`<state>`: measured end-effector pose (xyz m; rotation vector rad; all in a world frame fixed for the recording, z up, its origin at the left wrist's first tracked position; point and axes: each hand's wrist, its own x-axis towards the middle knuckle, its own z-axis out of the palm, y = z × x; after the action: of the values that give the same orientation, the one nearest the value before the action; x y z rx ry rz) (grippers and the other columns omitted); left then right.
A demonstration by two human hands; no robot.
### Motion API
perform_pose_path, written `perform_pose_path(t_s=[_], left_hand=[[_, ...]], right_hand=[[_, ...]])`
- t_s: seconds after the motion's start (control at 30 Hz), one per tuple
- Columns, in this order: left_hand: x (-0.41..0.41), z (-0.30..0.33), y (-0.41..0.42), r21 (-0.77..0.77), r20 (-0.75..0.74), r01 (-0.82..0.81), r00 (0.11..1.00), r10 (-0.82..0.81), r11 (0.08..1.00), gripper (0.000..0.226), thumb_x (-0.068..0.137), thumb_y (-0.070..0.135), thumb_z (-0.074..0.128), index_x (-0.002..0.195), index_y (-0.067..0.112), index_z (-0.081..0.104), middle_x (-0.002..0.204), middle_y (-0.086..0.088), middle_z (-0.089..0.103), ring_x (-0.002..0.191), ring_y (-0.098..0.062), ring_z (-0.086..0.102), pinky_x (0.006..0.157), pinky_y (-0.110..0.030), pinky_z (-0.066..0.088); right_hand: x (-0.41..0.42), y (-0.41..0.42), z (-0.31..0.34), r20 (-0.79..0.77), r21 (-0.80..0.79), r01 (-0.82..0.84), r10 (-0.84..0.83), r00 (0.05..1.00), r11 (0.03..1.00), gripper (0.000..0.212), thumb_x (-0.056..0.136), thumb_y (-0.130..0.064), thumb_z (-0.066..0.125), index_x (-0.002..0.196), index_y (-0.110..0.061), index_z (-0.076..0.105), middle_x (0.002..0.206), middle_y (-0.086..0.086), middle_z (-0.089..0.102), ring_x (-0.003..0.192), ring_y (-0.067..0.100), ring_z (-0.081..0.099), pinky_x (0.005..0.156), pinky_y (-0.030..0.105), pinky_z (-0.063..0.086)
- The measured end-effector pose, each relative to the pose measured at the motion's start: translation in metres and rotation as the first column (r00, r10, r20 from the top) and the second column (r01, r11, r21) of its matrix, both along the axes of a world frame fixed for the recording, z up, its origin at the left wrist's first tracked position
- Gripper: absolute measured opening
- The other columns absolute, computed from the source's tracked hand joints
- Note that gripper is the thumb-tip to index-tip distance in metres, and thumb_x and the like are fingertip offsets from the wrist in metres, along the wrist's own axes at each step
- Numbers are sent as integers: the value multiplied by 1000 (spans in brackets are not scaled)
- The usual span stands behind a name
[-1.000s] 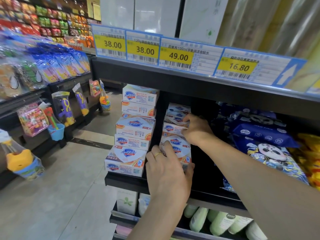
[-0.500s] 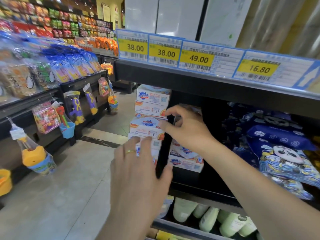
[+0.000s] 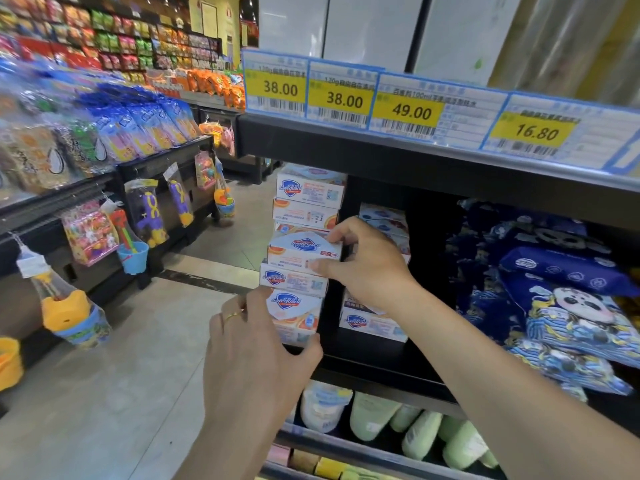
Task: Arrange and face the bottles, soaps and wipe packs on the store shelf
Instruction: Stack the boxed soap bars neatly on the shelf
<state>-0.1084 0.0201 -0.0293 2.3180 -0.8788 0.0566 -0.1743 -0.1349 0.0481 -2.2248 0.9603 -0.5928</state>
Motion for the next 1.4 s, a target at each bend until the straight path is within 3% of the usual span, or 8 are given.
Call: perform_pose_path(t_s=[0.23,0.33,0.43,0.53,0.8,1.0,1.07,1.4], left_hand=[[-18,16,28,-179,-24,68,997,-74,982,84,52,71,57,130,45,38,123,8,55,111,-23,55,78,-43,56],[-36,29,29,-226,16,122,992,-121,966,87,49,70,57,130,41,42,119,8,56,107,-27,58,77,-47,58],[-57,43,17,-240,59,235,972,-227,942,89,50,73,55,132,45,35,126,16,49,119,-16,49,87,-38,55],[-74,56,-12,-195,53,347,938,-344,917,87,61,76,56,136,47,24,135,20,37,127,-5,32,99,-24,42],[-72,49,-99,-97,78,290,956,-283,952,94,76,61,71,149,15,34,145,-8,42,128,-27,40,104,-37,39],[-55,40,-126,-9,14,227,974,-227,974,99,87,61,64,156,6,20,150,-16,34,134,-32,36,109,-40,38],[-54,38,-128,15,2,207,978,-207,978,98,88,64,61,155,6,21,149,-17,34,134,-32,35,109,-40,38],[-52,34,-133,95,105,189,974,-199,977,97,92,68,54,156,3,22,150,-20,35,130,-33,38,108,-40,38]], right_hand=[[-48,-9,24,-181,-76,24,-37,983,997,42,77,-42,87,108,-37,59,114,-17,61,99,3,60,71,15,47],[-70,-18,44,-281,-98,60,-86,956,993,44,79,-43,84,112,-37,56,120,-14,60,98,11,61,76,28,49],[-76,-31,57,-332,-161,112,-161,929,980,45,84,-43,80,120,-38,54,125,-9,60,98,16,60,76,28,42],[-68,-45,62,-310,-188,154,-207,928,970,46,88,-38,77,129,-32,55,131,-3,61,101,16,57,80,25,40],[-30,-90,55,-348,-102,253,-273,897,962,46,108,-30,50,149,-8,47,153,14,48,136,28,49,98,25,38],[-6,-121,44,-273,-33,341,-337,901,940,50,109,-33,46,153,-9,42,159,17,39,140,32,44,108,30,35],[-1,-126,43,-262,-12,351,-341,903,936,45,109,-29,46,149,-8,47,155,18,44,137,31,46,103,29,37],[14,-138,33,-287,-31,317,-312,906,948,39,109,-8,43,148,-3,46,149,19,49,136,31,49,107,32,39]])
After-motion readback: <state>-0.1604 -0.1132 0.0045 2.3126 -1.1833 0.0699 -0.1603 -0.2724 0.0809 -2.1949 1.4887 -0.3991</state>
